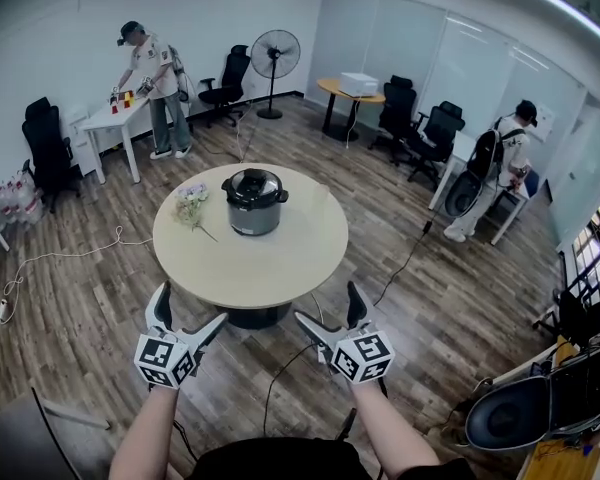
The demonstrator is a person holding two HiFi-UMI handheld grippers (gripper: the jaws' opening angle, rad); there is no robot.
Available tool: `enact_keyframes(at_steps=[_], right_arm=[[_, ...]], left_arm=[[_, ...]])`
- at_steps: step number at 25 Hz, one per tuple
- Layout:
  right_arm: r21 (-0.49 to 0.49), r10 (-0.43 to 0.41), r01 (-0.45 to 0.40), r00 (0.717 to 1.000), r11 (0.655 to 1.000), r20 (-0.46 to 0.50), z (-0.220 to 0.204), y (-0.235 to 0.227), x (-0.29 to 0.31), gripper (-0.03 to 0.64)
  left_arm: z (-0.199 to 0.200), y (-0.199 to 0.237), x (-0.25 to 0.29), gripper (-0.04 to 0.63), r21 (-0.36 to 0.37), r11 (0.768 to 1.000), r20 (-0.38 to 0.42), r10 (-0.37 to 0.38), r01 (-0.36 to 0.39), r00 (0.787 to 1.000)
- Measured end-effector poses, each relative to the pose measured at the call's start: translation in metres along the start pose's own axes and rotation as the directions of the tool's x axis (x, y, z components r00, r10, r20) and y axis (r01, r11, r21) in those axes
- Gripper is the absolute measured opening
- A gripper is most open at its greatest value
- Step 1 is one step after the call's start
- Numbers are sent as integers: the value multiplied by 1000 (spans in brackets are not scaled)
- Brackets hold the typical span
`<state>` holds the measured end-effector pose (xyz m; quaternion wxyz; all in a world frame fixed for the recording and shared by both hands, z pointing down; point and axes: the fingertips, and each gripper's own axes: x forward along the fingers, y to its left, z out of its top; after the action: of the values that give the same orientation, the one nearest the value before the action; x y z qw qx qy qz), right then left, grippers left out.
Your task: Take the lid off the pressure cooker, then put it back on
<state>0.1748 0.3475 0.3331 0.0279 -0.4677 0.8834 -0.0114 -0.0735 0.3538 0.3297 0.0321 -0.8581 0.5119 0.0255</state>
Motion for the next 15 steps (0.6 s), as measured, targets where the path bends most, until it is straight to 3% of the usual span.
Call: enact_keyframes(at_steps=[10,15], right_arm=[[-25,32,-32,999,999,-7,4,-20,-7,597],[-34,61,-61,998,998,10,5,-36,-10,597]], left_arm=[[-13,-25,14,588,34,999,-53,-18,20,998],[-22,-42,26,588,66,998,-68,9,-4,998]])
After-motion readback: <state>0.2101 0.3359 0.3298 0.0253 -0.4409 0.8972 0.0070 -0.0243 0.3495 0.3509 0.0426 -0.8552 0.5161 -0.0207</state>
